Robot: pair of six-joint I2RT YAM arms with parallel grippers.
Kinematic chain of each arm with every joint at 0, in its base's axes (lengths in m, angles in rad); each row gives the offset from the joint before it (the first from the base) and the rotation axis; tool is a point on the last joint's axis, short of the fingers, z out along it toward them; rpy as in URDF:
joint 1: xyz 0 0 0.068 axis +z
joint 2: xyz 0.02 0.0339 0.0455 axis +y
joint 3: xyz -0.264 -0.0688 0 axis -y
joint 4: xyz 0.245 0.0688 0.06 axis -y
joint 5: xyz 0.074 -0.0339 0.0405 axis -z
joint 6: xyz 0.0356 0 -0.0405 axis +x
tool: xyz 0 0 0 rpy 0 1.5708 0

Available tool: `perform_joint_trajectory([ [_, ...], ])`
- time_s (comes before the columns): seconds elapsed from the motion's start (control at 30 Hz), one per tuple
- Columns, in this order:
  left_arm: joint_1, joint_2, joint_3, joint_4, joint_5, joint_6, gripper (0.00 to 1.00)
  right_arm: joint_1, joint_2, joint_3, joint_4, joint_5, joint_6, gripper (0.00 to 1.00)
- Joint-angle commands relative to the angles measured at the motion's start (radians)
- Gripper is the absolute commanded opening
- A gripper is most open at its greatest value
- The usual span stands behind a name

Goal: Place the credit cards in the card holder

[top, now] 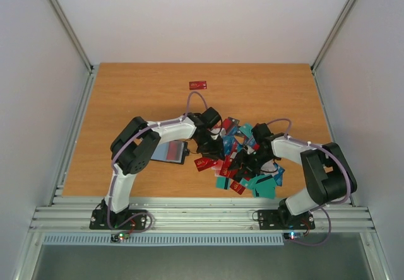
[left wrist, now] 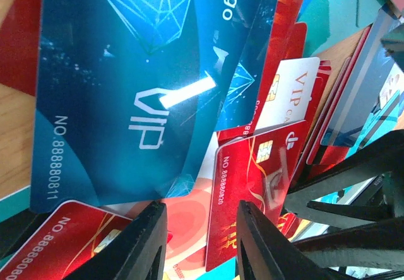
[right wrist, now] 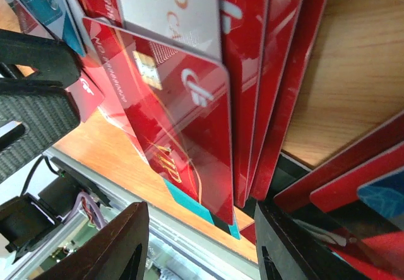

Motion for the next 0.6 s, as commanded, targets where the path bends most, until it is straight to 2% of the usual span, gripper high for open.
perform_joint_trajectory([
  [0.0, -0.007, 0.034, 0.016, -0.002, 0.012, 0.014, 0.33, -0.004, 0.030, -0.022, 0.051, -0.041, 0.023, 0.47],
  [0.57, -0.067, 0.067, 0.011, 0.007, 0.026, -0.005, 0.32, -0.004, 0.089, -0.055, 0.122, -0.060, 0.035, 0.43],
])
